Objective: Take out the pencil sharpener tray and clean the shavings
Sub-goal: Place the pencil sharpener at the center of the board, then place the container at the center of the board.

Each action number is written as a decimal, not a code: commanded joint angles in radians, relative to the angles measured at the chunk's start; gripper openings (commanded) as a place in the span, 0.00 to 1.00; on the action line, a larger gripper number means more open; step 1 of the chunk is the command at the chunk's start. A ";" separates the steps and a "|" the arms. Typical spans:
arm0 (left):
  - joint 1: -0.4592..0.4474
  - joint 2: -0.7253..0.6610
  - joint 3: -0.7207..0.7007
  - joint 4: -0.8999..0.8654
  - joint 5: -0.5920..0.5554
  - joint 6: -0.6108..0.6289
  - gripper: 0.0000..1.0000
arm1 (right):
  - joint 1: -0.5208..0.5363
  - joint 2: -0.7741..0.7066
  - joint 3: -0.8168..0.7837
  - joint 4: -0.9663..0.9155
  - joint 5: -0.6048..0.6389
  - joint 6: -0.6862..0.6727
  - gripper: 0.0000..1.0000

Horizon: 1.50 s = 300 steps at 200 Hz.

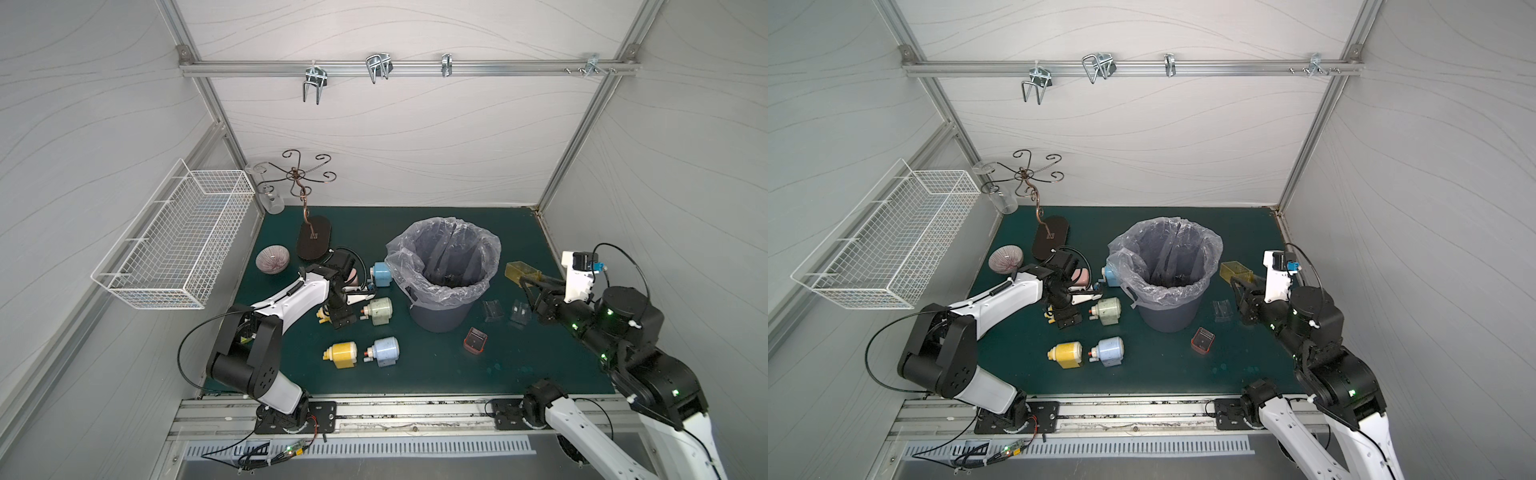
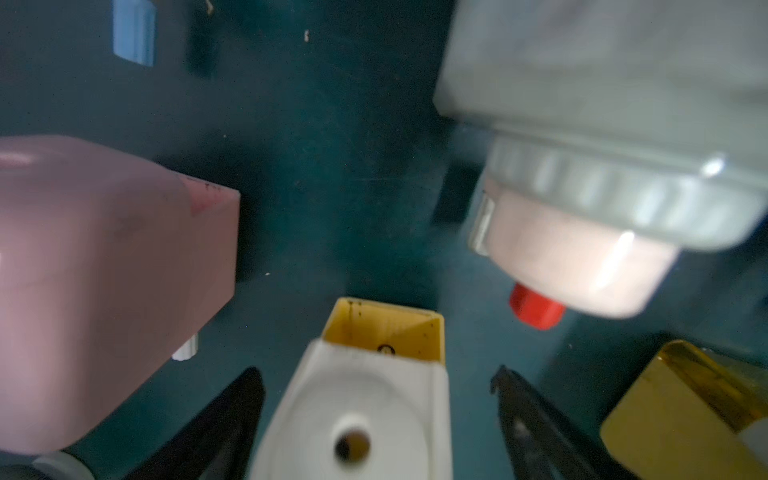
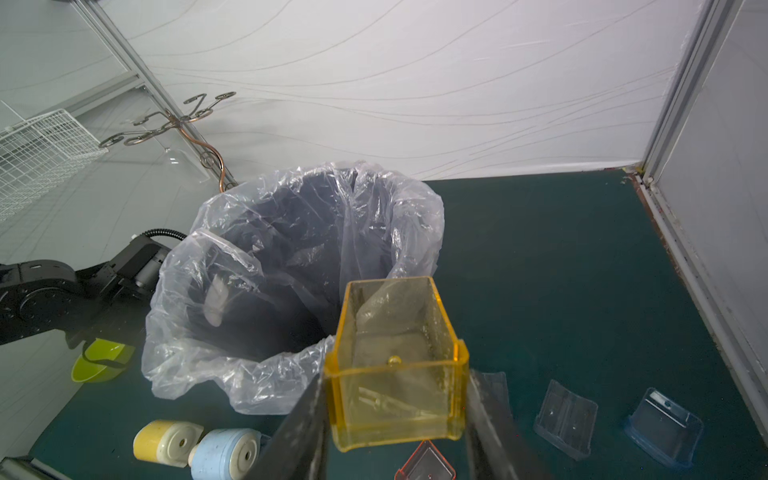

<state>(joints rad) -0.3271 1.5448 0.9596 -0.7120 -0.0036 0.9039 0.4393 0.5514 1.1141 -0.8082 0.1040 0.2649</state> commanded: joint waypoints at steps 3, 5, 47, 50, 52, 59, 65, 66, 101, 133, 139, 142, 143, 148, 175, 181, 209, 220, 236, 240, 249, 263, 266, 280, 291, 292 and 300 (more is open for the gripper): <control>0.006 -0.024 -0.012 0.042 0.004 0.005 0.99 | 0.007 -0.020 -0.022 -0.041 -0.006 0.033 0.00; 0.006 -0.027 -0.014 0.044 0.004 0.005 0.99 | 0.007 -0.023 -0.024 -0.042 -0.002 0.034 0.00; 0.006 -0.081 -0.002 0.067 0.007 -0.027 0.99 | 0.007 -0.055 -0.085 -0.012 -0.008 0.064 0.00; 0.007 -0.086 -0.001 0.067 0.009 -0.030 0.99 | 0.006 -0.058 -0.092 -0.007 -0.016 0.068 0.00; 0.007 -0.091 0.000 0.067 0.011 -0.032 1.00 | 0.007 -0.059 -0.097 -0.003 -0.021 0.071 0.00; 0.007 -0.104 0.001 0.069 0.016 -0.036 1.00 | 0.007 -0.059 -0.104 -0.001 -0.036 0.086 0.04; 0.007 -0.115 0.002 0.072 0.018 -0.039 0.99 | 0.007 -0.056 -0.106 -0.005 -0.041 0.103 0.04; 0.007 -0.116 0.002 0.072 0.018 -0.039 0.99 | 0.007 -0.054 -0.106 -0.007 -0.042 0.105 0.04; 0.007 -0.175 0.008 0.103 0.019 -0.062 1.00 | 0.004 0.068 -0.068 -0.143 -0.003 0.249 0.00; 0.011 -0.210 0.031 0.124 0.041 -0.102 1.00 | 0.003 0.111 -0.087 -0.157 -0.003 0.361 0.00; 0.011 -0.215 0.040 0.125 0.048 -0.119 1.00 | 0.003 0.109 -0.096 -0.165 0.019 0.384 0.00; 0.012 -0.218 0.044 0.128 0.052 -0.129 1.00 | 0.003 0.107 -0.102 -0.169 0.028 0.395 0.00; 0.012 -0.219 0.046 0.129 0.053 -0.131 1.00 | 0.003 0.106 -0.104 -0.170 0.032 0.399 0.00; 0.012 -0.224 0.054 0.132 0.058 -0.149 1.00 | 0.003 0.102 -0.116 -0.177 0.049 0.419 0.00; 0.023 -0.264 0.099 0.150 0.081 -0.256 1.00 | 0.003 0.066 -0.191 -0.211 0.119 0.541 0.00; 0.025 -0.279 0.101 0.156 0.085 -0.279 1.00 | 0.003 0.064 -0.207 -0.228 0.138 0.574 0.00; 0.026 -0.379 0.070 0.196 0.103 -0.372 1.00 | 0.004 0.120 -0.263 -0.340 0.177 0.733 0.00; 0.026 -0.429 0.044 0.204 0.118 -0.393 1.00 | 0.011 0.148 -0.283 -0.365 0.184 0.798 0.00; 0.026 -0.504 0.005 0.223 0.108 -0.436 1.00 | 0.051 0.158 -0.330 -0.396 0.244 0.922 0.00; 0.026 -0.519 -0.002 0.223 0.108 -0.443 1.00 | 0.065 0.152 -0.345 -0.395 0.258 0.948 0.00; 0.028 -0.558 -0.022 0.227 0.104 -0.458 1.00 | 0.098 0.127 -0.377 -0.382 0.287 0.991 0.00; 0.031 -0.604 -0.039 0.219 0.093 -0.486 1.00 | 0.174 0.086 -0.423 -0.357 0.351 1.059 0.00; 0.032 -0.614 -0.041 0.217 0.092 -0.491 1.00 | 0.190 0.079 -0.431 -0.353 0.368 1.069 0.00; 0.036 -0.650 -0.052 0.212 0.087 -0.533 1.00 | 0.272 0.087 -0.456 -0.351 0.435 1.136 0.00; 0.039 -0.669 -0.055 0.204 0.100 -0.572 1.00 | 0.350 0.117 -0.464 -0.339 0.503 1.171 0.00; 0.039 -0.671 -0.055 0.203 0.102 -0.576 1.00 | 0.358 0.120 -0.464 -0.339 0.509 1.176 0.00; 0.040 -0.681 -0.057 0.196 0.116 -0.610 1.00 | 0.428 0.158 -0.465 -0.348 0.573 1.236 0.00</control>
<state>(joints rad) -0.2966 0.8963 0.9028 -0.5270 0.0845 0.4133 0.7322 0.6483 0.6609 -1.1427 0.4706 1.3167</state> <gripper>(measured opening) 0.995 0.474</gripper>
